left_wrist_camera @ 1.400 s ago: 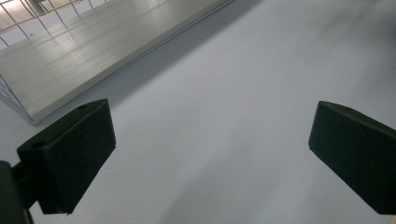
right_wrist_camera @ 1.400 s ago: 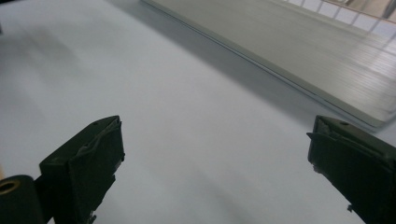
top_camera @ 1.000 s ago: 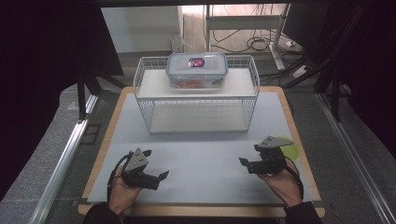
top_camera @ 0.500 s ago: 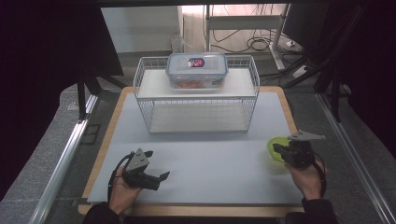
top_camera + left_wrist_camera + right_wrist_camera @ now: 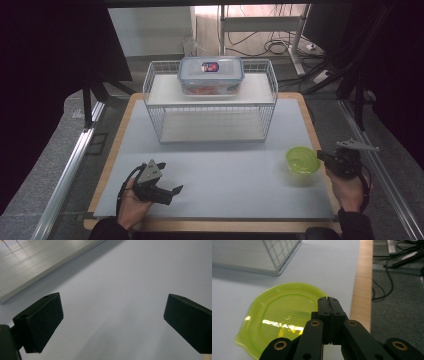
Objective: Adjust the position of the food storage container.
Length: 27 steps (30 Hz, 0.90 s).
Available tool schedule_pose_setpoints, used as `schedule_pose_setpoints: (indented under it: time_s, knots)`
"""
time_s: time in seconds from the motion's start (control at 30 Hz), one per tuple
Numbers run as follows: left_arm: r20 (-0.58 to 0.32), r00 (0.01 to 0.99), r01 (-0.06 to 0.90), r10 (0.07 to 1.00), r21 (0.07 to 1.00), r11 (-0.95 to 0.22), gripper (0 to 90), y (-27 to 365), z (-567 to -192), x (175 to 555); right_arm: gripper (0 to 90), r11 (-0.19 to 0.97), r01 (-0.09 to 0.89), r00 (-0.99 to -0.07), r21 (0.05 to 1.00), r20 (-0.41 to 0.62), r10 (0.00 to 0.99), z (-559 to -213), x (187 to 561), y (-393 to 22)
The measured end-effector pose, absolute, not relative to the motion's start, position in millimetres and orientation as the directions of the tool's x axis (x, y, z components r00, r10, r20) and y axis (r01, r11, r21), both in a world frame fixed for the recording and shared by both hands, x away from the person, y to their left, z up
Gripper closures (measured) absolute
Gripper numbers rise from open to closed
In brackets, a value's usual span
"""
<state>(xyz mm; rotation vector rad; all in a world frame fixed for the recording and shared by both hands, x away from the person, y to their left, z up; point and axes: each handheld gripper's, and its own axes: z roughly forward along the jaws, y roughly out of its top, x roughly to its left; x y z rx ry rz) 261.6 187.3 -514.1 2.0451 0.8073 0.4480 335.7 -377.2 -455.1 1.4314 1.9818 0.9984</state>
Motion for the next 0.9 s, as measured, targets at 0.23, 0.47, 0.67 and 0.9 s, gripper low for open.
schedule_pose_setpoints:
  time_s: [0.23, 0.47, 0.67, 0.9]
  knots:
    - [0.017, 0.726, 0.379, 0.687, 0.824, -0.421, 2.7, 186, -515, 262, 88.0, 0.173, 0.607, -0.289, 0.776, 0.013, 0.957, -466, 345, -387]
    - [0.018, 0.726, 0.383, 0.687, 0.819, -0.427, 2.9, 185, -516, 262, 87.4, 0.178, 0.627, -0.297, 0.758, 0.022, 0.955, -472, 348, -385]
    - [0.018, 0.727, 0.385, 0.686, 0.817, -0.429, 2.9, 185, -516, 263, 87.4, 0.174, 0.644, -0.308, 0.745, 0.044, 0.950, -475, 348, -378]
    - [0.019, 0.729, 0.385, 0.684, 0.815, -0.433, 2.9, 184, -517, 263, 87.5, 0.180, 0.660, -0.329, 0.729, 0.065, 0.942, -478, 348, -367]
